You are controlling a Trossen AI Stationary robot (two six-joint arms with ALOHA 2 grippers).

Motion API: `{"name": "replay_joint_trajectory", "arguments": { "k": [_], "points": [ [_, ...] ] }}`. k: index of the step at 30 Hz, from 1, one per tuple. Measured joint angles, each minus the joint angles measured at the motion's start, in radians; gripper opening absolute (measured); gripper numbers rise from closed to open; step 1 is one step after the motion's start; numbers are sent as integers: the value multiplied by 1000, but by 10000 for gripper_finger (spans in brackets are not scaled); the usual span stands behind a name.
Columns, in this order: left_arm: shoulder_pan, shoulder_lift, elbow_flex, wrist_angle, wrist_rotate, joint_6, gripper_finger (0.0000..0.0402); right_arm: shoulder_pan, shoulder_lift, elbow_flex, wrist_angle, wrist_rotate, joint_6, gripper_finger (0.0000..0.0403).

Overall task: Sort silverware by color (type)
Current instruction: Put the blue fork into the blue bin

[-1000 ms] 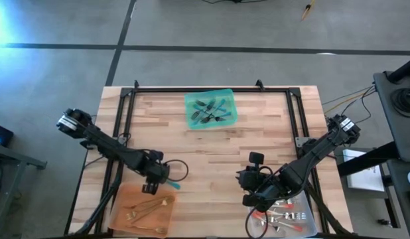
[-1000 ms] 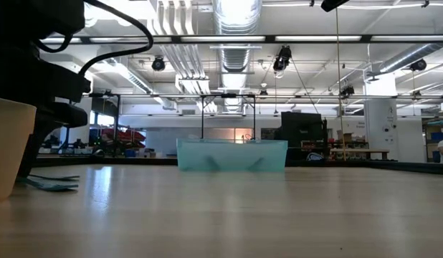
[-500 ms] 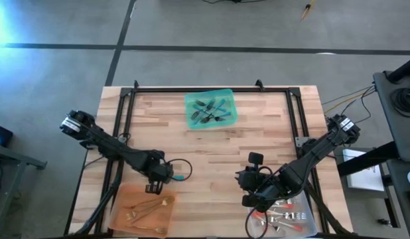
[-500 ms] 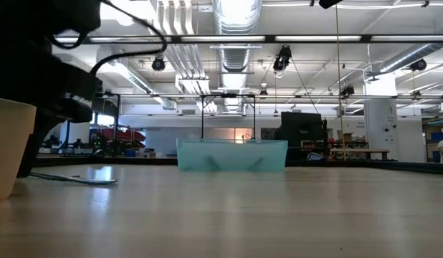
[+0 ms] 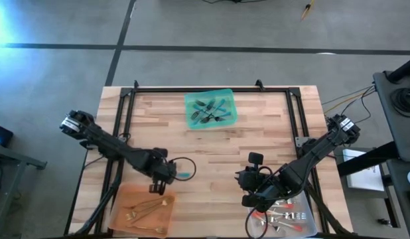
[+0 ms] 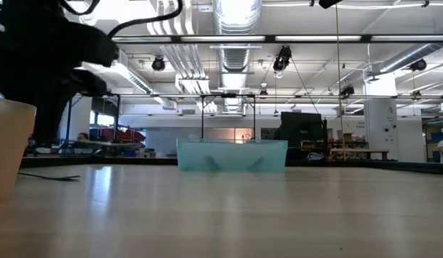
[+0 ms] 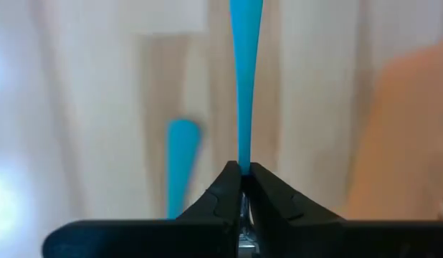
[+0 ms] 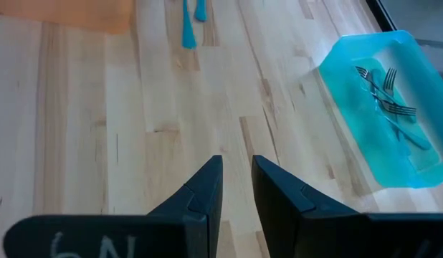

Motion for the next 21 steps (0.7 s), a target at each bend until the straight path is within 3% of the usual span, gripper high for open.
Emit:
{"name": "replay_joint_trajectory", "arguments": {
  "k": [9, 21],
  "points": [
    [133, 3, 104, 7, -173, 154, 7, 0, 0, 0, 0, 0, 0, 68],
    [534, 128, 279, 230, -201, 574, 6, 0, 0, 0, 1, 0, 0, 68]
  ]
}}
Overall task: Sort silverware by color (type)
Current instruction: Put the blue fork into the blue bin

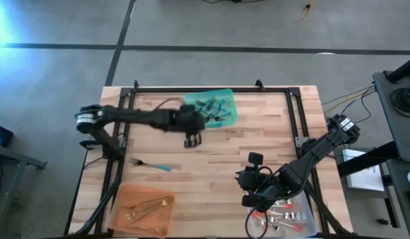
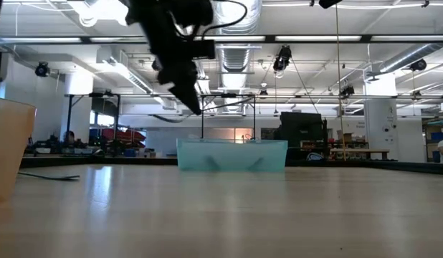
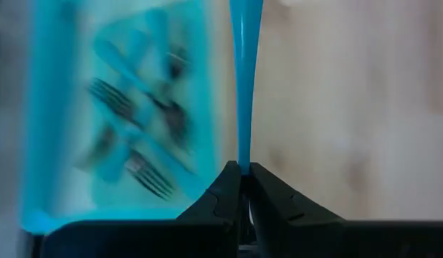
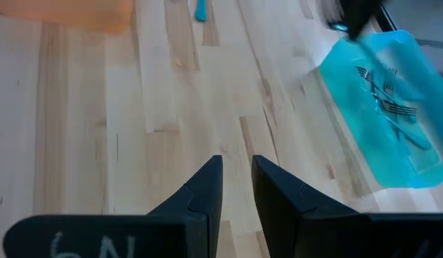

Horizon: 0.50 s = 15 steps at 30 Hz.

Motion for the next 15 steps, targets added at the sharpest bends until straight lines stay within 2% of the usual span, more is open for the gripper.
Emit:
{"name": "replay_joint_trajectory", "arguments": {
  "k": [7, 11, 15],
  "points": [
    [179, 211, 243, -4, 42, 109, 6, 0, 0, 0, 0, 0, 0, 68],
    [253, 341, 366, -110, 166, 126, 6, 0, 0, 0, 0, 0, 0, 68],
    [291, 442, 445, -193, 193, 129, 6, 0, 0, 0, 0, 0, 0, 68]
  ]
}}
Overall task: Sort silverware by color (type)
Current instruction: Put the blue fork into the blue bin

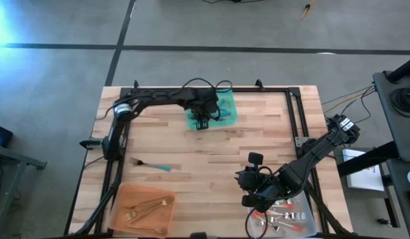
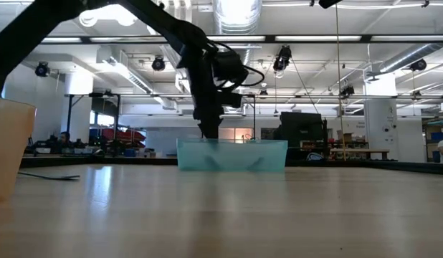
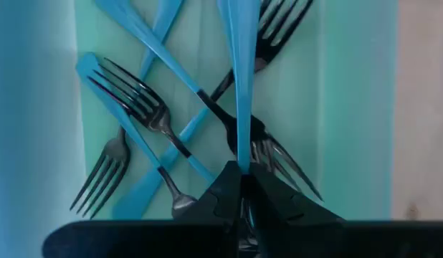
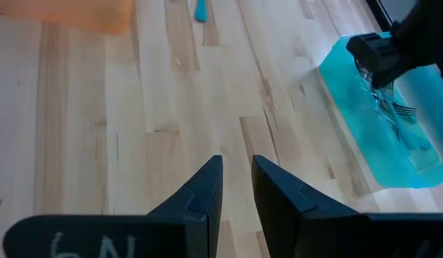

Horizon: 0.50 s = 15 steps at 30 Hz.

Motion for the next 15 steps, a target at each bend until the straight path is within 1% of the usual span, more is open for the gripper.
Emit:
{"name": "replay_joint_trajectory", "arguments": {
  "k": [4, 9, 12, 15],
  "points": [
    [8, 34, 46, -15, 13, 18, 6, 0, 0, 0, 0, 0, 0, 68],
    [10, 37, 56, -18, 13, 7, 9, 0, 0, 0, 0, 0, 0, 68],
    [16, 37, 56, -18, 18, -21, 27, 0, 0, 0, 1, 0, 0, 68],
    [22, 37, 56, -19, 54, -37, 54, 0, 0, 0, 2, 0, 0, 68]
  ]
}}
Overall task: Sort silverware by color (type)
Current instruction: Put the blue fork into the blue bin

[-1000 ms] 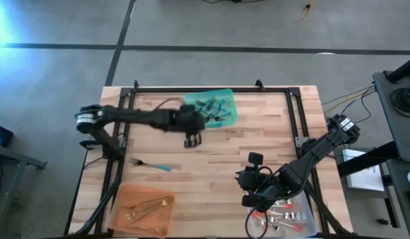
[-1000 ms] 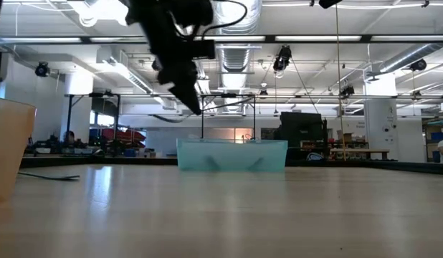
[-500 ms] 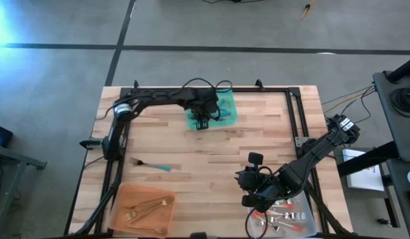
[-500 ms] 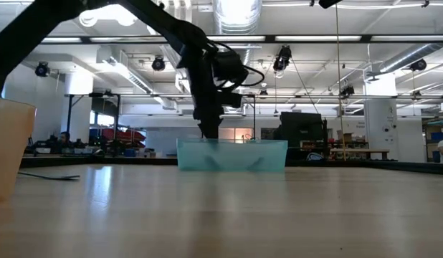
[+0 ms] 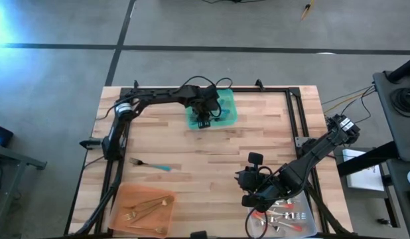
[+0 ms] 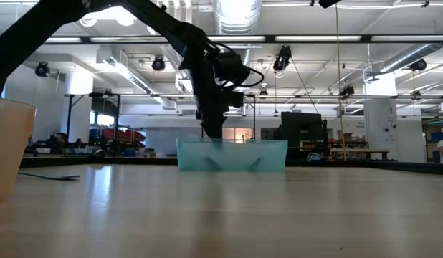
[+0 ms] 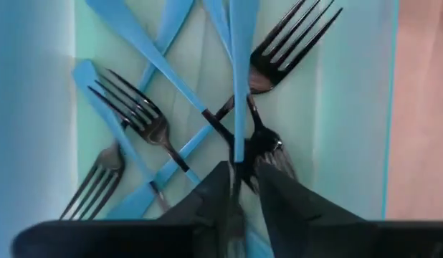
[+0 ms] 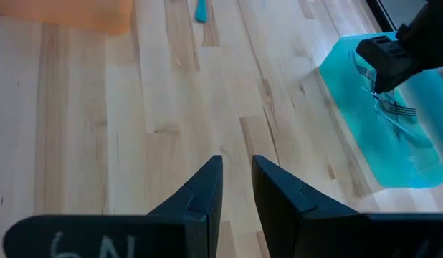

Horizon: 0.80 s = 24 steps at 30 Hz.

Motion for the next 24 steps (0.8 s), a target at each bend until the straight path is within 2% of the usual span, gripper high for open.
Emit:
{"name": "replay_joint_trajectory", "arguments": {
  "k": [4, 7, 10, 13, 18, 21, 24],
  "points": [
    [0, -11, 0, -17, 60, 21, 85, 0, 0, 0, 0, 0, 0, 68],
    [-9, -54, 0, -77, 131, 71, 91, 0, 0, 0, 0, 0, 0, 68],
    [-38, -120, 0, -149, 138, 61, 91, 0, 0, 0, 1, 0, 0, 68],
    [-89, -196, -1, -234, 93, -41, 91, 0, 0, 0, 1, 0, 0, 68],
    [-249, -327, -51, -442, -64, -211, 91, 0, 0, 0, 7, 0, 0, 68],
    [-367, -413, -165, -505, -150, -306, 91, 0, 0, 0, 22, 0, 0, 68],
    [-468, -520, -345, -457, -177, -404, 91, 0, 0, 0, 24, 0, 0, 68]
  ]
}}
